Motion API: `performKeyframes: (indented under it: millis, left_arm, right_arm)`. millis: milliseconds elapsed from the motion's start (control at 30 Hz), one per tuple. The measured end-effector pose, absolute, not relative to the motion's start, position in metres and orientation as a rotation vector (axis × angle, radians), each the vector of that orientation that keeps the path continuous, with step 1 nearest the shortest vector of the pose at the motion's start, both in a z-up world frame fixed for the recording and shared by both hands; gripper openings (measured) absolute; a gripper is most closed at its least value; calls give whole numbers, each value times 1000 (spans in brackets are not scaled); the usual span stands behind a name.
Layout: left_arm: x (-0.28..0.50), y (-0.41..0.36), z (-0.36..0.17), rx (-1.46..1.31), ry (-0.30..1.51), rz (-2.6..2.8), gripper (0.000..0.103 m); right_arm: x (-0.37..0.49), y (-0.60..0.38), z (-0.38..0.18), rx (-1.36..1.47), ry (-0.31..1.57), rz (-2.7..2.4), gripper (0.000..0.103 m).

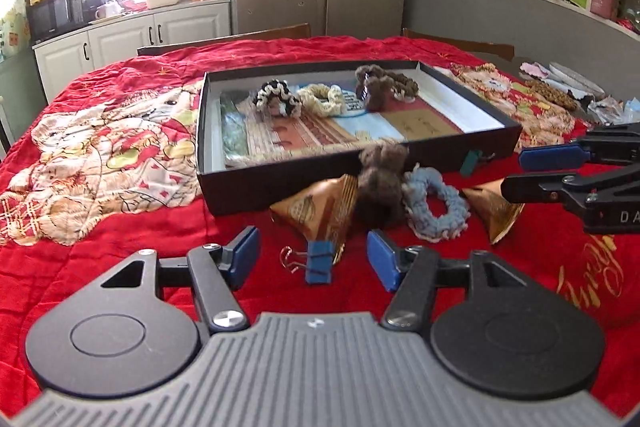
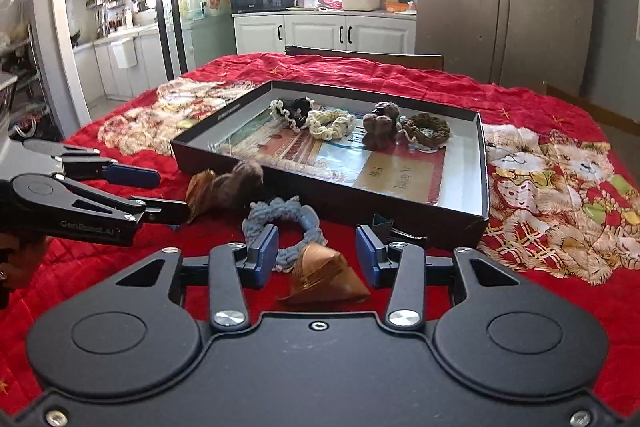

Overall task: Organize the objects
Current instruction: 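Grasp blue binder clip with left gripper while right gripper grasps tan triangular packet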

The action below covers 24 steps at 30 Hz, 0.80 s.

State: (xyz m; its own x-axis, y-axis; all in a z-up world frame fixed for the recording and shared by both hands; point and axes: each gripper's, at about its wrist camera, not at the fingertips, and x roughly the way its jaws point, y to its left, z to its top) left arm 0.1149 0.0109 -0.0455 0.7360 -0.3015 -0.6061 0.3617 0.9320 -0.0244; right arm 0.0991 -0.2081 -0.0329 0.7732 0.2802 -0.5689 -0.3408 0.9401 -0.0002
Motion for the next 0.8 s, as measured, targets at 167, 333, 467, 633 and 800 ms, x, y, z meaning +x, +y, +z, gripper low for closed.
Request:
performKeyframes:
  millis: [167, 333, 467, 633, 800]
  left_arm:
    - [121, 11, -55, 75, 670, -362, 72]
    - [122, 10, -61, 76, 680, -364, 69]
    - [122, 10, -63, 74, 678, -364, 66]
    - [122, 10, -63, 69, 680, -354, 47]
    - [121, 10, -63, 67, 677, -354, 35]
  right_arm:
    - [102, -201, -46, -119, 606, 307, 41]
    - [104, -201, -52, -107, 614, 304, 41]
    - [107, -202, -53, -104, 619, 301, 41]
    - [107, -202, -57, -109, 625, 295, 41]
    - [108, -202, -59, -111, 629, 292, 41]
